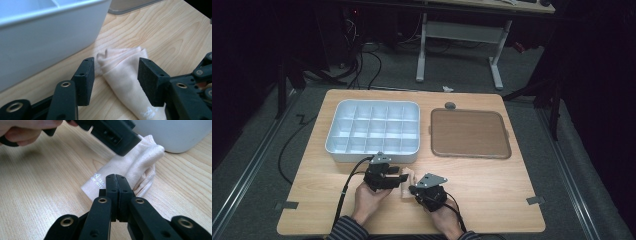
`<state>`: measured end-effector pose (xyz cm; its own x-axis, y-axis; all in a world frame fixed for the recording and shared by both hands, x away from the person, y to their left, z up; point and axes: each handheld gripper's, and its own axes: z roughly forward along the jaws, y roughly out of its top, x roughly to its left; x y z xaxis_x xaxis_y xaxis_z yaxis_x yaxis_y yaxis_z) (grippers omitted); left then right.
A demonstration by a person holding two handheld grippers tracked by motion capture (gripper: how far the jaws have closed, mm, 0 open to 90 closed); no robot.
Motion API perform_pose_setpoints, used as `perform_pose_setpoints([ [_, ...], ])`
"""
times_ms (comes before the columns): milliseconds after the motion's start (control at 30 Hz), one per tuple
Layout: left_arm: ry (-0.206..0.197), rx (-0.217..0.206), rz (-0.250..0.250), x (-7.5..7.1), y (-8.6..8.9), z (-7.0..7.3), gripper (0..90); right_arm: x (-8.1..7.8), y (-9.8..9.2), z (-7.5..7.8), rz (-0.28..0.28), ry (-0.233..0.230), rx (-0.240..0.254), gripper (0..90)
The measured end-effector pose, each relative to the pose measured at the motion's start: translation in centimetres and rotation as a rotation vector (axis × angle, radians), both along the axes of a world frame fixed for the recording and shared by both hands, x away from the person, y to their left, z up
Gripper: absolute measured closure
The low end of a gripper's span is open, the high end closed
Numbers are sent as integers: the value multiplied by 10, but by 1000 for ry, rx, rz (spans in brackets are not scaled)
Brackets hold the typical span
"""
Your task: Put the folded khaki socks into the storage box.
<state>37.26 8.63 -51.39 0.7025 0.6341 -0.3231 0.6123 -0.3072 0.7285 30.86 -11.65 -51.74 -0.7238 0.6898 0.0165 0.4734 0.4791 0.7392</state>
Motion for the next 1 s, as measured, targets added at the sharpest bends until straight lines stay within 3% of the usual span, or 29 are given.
perform_pose_setpoints([
  [267,80,-48,-10,6,-7,-10,421,-1,1,0,11,-9,-18,897],
  [467,102,-58,-17,7,-10,-11,421,-1,0,0,21,-11,-31,895],
  [633,97,-21,-18,6,-14,-14,431,-1,0,-1,20,-14,-28,892],
  [733,79,7,-3,6,-16,-14,427,-2,-1,-1,22,-21,-24,844],
  [1000,67,36,-1,4,-18,-13,428,-11,-18,4,-10,-47,41,734],
])
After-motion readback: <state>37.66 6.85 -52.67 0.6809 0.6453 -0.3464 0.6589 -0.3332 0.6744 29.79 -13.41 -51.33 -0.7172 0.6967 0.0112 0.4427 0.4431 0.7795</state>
